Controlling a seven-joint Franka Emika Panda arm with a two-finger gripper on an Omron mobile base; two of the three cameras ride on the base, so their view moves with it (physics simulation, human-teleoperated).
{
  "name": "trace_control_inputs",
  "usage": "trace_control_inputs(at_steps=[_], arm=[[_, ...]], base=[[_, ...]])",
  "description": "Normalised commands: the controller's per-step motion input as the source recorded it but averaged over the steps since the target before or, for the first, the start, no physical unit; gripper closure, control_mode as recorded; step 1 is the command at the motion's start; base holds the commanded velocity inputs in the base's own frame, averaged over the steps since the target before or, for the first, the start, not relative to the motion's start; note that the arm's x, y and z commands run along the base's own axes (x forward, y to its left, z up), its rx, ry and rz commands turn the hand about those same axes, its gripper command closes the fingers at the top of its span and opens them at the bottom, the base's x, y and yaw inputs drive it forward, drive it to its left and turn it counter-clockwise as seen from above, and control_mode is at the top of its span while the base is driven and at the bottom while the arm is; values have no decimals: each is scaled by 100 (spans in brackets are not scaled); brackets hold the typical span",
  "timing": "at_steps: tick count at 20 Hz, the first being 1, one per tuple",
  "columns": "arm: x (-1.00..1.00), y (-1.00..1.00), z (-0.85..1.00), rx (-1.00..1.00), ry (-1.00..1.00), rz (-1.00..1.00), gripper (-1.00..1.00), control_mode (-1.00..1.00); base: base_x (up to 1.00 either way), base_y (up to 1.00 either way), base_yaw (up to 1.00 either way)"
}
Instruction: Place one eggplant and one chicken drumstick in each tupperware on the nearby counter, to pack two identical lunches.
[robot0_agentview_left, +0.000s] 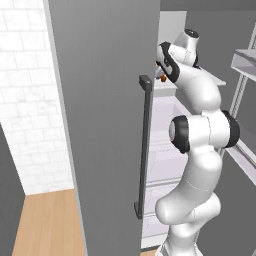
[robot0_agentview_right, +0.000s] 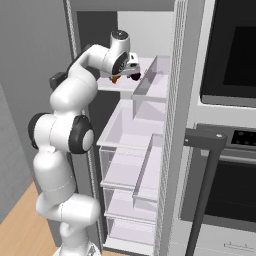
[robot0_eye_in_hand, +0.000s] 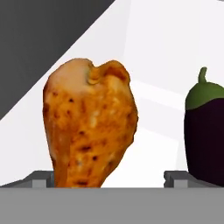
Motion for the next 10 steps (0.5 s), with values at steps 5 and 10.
trace_control_inputs(at_steps=[5, 10], arm=[[28, 0, -63, 1, 0, 0, -100, -100], [25, 0, -61, 2, 0, 0, -100, -100]], base=[[0, 0, 0], [0, 0, 0]])
